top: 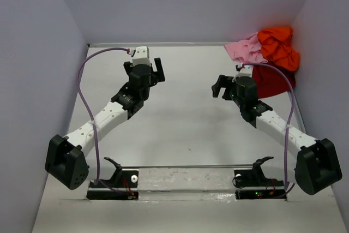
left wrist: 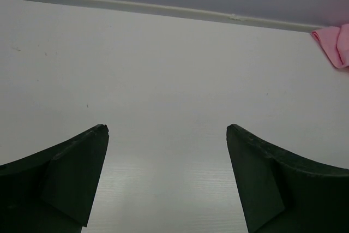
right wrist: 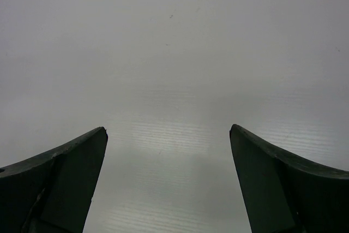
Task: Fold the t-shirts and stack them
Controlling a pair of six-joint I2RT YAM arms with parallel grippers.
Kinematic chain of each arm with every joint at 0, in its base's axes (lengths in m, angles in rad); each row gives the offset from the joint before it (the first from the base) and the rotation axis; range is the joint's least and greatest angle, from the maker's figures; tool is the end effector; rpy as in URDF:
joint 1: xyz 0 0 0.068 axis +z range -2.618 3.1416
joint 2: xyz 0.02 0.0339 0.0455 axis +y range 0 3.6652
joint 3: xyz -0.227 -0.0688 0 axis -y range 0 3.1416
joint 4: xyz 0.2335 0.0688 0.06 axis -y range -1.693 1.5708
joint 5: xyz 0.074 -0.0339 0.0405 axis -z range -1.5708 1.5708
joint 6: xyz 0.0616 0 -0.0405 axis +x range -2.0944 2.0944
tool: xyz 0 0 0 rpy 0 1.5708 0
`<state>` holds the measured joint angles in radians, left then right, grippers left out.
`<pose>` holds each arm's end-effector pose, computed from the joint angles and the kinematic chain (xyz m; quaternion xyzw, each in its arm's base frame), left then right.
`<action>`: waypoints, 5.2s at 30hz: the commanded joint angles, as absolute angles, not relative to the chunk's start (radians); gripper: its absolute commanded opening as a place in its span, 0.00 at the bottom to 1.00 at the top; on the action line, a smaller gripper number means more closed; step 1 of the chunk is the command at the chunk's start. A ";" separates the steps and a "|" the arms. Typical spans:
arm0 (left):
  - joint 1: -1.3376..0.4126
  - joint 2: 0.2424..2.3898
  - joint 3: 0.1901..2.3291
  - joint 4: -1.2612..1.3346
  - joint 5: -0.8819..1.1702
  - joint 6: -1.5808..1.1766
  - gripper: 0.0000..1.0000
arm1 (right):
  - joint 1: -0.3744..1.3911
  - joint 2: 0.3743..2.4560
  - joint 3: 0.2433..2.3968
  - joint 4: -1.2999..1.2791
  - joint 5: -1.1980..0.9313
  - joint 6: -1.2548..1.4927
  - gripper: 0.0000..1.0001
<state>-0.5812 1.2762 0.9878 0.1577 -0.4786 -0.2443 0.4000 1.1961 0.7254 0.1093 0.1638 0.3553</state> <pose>0.2852 -0.1534 0.3051 -0.0316 0.7462 -0.0938 0.6583 0.2787 0.1069 0.2247 0.0282 0.8208 0.1464 0.5515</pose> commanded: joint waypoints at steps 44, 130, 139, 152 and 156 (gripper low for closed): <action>-0.591 1.183 1.039 0.138 -0.377 -0.227 0.99 | 0.123 2.422 2.206 -0.328 0.810 0.141 0.98; -0.589 1.175 1.012 0.161 -0.457 -0.201 0.99 | 0.569 1.474 1.575 -0.259 0.095 0.246 0.00; -0.588 1.140 1.005 0.163 -0.541 -0.201 0.99 | 0.851 1.583 1.717 -0.342 0.218 0.213 0.00; -0.588 1.118 1.005 0.163 -0.555 -0.190 0.99 | 0.851 1.555 1.468 -0.319 0.814 0.127 0.00; -0.588 1.120 1.008 0.158 -0.548 -0.189 0.99 | 0.841 1.601 1.421 -0.311 0.857 0.146 0.00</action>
